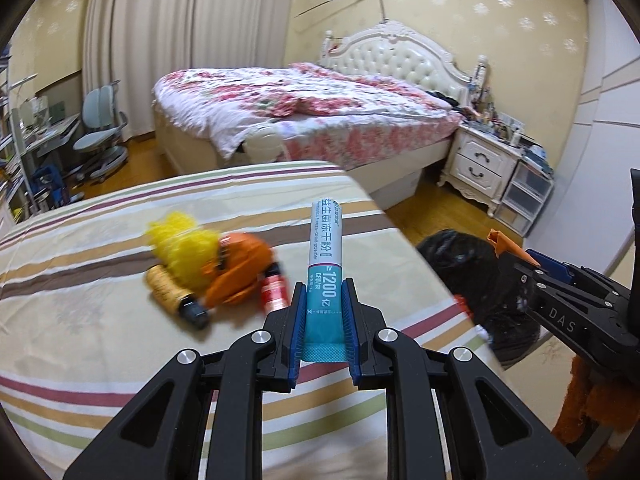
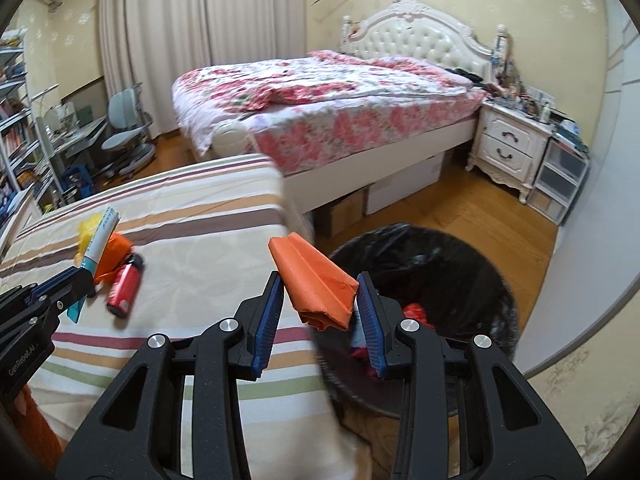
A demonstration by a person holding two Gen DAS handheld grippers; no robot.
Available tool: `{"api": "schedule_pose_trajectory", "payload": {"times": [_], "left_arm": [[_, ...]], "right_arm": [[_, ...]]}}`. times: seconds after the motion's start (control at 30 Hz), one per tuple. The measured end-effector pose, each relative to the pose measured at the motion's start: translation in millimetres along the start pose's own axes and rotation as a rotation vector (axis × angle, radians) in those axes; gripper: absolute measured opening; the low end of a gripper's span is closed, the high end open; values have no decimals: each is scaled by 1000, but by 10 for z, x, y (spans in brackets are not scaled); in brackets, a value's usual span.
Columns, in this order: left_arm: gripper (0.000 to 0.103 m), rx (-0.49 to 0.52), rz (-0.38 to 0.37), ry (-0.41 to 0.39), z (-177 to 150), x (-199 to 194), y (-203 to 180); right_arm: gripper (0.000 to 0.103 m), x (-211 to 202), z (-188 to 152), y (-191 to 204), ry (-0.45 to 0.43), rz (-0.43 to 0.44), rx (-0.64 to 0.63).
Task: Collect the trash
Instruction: 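Carry the orange cloth and blue tube over the black bin, then open the right gripper over the bin while the left releases the tube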
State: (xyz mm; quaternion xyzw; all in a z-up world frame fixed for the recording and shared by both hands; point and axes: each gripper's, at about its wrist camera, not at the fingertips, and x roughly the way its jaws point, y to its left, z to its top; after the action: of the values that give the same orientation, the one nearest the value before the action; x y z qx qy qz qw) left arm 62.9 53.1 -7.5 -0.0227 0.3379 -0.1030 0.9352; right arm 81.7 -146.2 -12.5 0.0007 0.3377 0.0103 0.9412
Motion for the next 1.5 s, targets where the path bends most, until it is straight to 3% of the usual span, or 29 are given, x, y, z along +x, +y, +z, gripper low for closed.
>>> {"api": "schedule_pose_trajectory", "payload": {"times": [0.23,0.53,1.33,1.4,1.5], "left_arm": [[19,78,-61,5,102,262,-567],[19,135,-68,42,154,649,-978],[20,242,-40,80,221,1126,-1493],[24,253,-35,83,213,1136,-1503],[43,251,-17,85,202,1133,-1484]], "right_arm": [[37,98,-1,-404,-17,-91,29],[37,275,-22,-724,-11,-134,64],[38,525,-25,-1156,0,-145,149],[40,534,-38,-1178,0,-144,156],[47,548,-60,-1214,1,-157,169]]}}
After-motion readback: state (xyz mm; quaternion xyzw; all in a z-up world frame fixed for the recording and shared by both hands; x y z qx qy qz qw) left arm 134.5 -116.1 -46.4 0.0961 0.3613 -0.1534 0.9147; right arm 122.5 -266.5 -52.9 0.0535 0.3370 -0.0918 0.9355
